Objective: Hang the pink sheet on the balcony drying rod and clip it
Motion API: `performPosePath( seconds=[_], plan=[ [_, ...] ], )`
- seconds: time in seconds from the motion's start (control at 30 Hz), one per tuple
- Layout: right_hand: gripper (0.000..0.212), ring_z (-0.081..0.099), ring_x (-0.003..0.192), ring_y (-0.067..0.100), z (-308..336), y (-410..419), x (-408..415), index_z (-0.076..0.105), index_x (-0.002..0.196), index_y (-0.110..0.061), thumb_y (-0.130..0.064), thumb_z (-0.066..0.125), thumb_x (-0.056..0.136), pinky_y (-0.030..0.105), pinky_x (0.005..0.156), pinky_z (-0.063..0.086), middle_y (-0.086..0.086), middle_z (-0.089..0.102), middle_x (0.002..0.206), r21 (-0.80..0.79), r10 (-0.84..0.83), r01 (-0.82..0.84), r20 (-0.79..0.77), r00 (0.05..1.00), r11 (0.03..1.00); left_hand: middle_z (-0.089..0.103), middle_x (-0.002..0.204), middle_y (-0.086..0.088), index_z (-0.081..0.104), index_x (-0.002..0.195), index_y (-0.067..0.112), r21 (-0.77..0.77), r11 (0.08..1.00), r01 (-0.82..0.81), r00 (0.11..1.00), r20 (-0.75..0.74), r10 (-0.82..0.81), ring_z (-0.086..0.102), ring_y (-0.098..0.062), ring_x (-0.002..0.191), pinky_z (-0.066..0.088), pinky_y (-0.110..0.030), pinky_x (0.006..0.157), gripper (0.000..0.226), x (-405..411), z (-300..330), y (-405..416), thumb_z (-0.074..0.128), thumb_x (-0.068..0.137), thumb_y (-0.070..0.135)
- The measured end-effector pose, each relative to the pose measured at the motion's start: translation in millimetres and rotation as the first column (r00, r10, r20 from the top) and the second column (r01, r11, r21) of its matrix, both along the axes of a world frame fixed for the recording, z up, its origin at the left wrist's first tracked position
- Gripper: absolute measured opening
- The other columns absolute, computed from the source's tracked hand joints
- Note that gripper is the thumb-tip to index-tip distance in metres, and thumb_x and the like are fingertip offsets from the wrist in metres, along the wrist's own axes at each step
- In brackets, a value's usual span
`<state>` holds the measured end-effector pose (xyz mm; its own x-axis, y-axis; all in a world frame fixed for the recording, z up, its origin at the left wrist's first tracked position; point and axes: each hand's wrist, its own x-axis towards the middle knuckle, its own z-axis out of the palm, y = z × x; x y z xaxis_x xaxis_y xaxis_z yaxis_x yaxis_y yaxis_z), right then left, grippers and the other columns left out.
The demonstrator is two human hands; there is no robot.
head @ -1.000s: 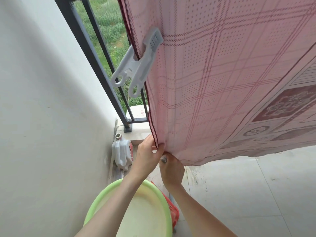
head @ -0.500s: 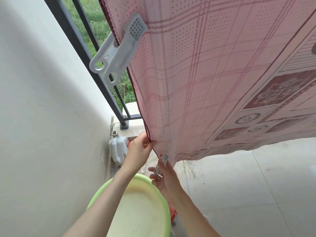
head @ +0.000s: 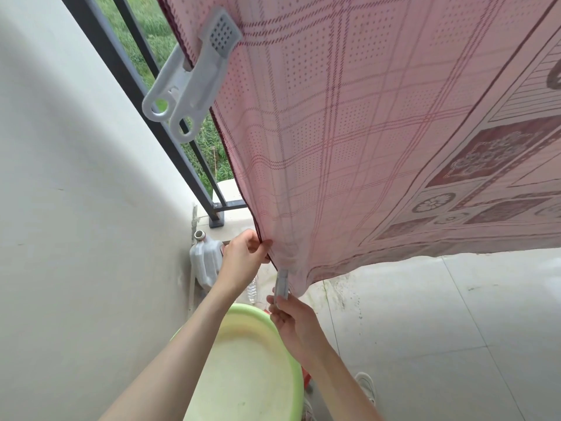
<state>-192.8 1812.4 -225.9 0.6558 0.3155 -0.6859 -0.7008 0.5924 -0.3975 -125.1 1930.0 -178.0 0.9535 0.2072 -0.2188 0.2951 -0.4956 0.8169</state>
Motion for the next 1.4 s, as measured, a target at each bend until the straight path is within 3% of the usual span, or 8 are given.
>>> performPosePath(
  seconds=[0.13,0.4,0.63,0.97,1.13,1.23,1.3,1.4],
  plan=[
    [0.013,0.061,0.058,0.012,3,1,-6,0.059,0.085,0.006,0.000,0.049,0.091,0.015,0.053,0.051,0.014,0.069,0.077,0.083,0.007,-0.006,-0.010,1.000,0.997,0.071,0.070,0.000,0.057,0.080,0.002,-0.023,0.999,-0.029,1.000,-0.006,0.029,0.069,-0.008,0.057,0.049,-0.032,0.069,0.019,1,1,-2,0.060,0.087,0.019],
    [0.013,0.065,0.058,0.015,6,11,-4,0.057,0.085,0.004,-0.002,0.048,0.091,0.014,0.045,0.044,0.016,0.071,0.076,0.157,-0.053,0.058,-0.034,0.998,0.986,0.071,0.069,0.002,0.057,0.076,0.004,-0.009,0.998,-0.058,0.998,-0.011,0.058,0.067,-0.004,0.054,0.044,-0.047,0.089,0.019,-1,-1,1,0.062,0.085,0.021],
    [0.016,0.062,0.054,0.013,9,18,-2,0.057,0.082,0.002,-0.001,0.046,0.092,0.014,0.043,0.041,0.014,0.071,0.074,0.139,-0.065,0.068,-0.024,0.998,0.988,0.068,0.067,0.003,0.058,0.075,0.006,0.033,0.998,-0.057,0.998,0.030,0.056,0.066,-0.008,0.054,0.047,-0.029,0.067,0.014,-4,4,0,0.061,0.085,0.016],
    [0.018,0.055,0.049,0.011,5,19,9,0.061,0.084,0.001,-0.004,0.046,0.091,0.014,0.043,0.041,0.015,0.069,0.077,0.159,-0.085,0.089,-0.032,0.996,0.983,0.068,0.066,-0.001,0.060,0.070,0.012,-0.053,0.996,-0.076,0.994,0.079,0.080,0.066,-0.016,0.063,0.054,-0.048,0.074,0.013,-10,-3,5,0.063,0.082,0.010],
    [0.027,0.064,0.078,0.014,-2,20,11,0.074,0.075,-0.018,-0.014,0.050,0.089,0.022,0.061,0.047,-0.001,0.072,0.089,0.144,0.015,-0.024,0.059,0.998,0.989,0.066,0.064,0.000,0.059,0.069,0.009,0.023,0.995,-0.094,0.989,0.121,0.091,0.060,-0.016,0.061,0.052,-0.040,0.069,0.015,-13,5,-1,0.062,0.083,0.011],
    [0.022,0.060,0.100,0.016,-5,17,14,0.071,0.085,-0.024,-0.019,0.051,0.092,0.030,0.079,0.045,-0.006,0.069,0.100,0.085,0.119,-0.127,0.094,0.988,0.988,0.063,0.062,0.006,0.060,0.068,0.012,0.028,0.996,-0.090,0.988,0.129,0.086,0.056,-0.008,0.060,0.048,-0.031,0.069,0.016,-15,8,-2,0.063,0.083,0.011],
    [0.011,0.056,0.108,0.017,-2,13,18,0.066,0.093,-0.024,-0.019,0.057,0.088,0.034,0.087,0.043,-0.005,0.065,0.106,0.017,0.166,-0.168,0.088,0.982,0.986,0.064,0.066,0.006,0.061,0.070,0.020,0.010,0.996,-0.085,0.992,0.096,0.084,0.060,-0.009,0.067,0.049,-0.031,0.073,0.017,-16,8,-1,0.062,0.085,0.013],
    [0.034,0.052,0.108,0.015,13,-8,23,0.055,0.112,-0.022,-0.026,0.065,0.080,0.032,0.086,0.043,-0.004,0.056,0.115,-0.179,0.238,-0.220,0.091,0.967,0.959,0.066,0.091,0.001,0.063,0.093,0.017,0.093,0.991,-0.097,0.993,0.082,0.090,0.061,-0.017,0.090,0.049,-0.037,0.085,0.007,-28,7,-3,0.059,0.087,0.019]
  ],
)
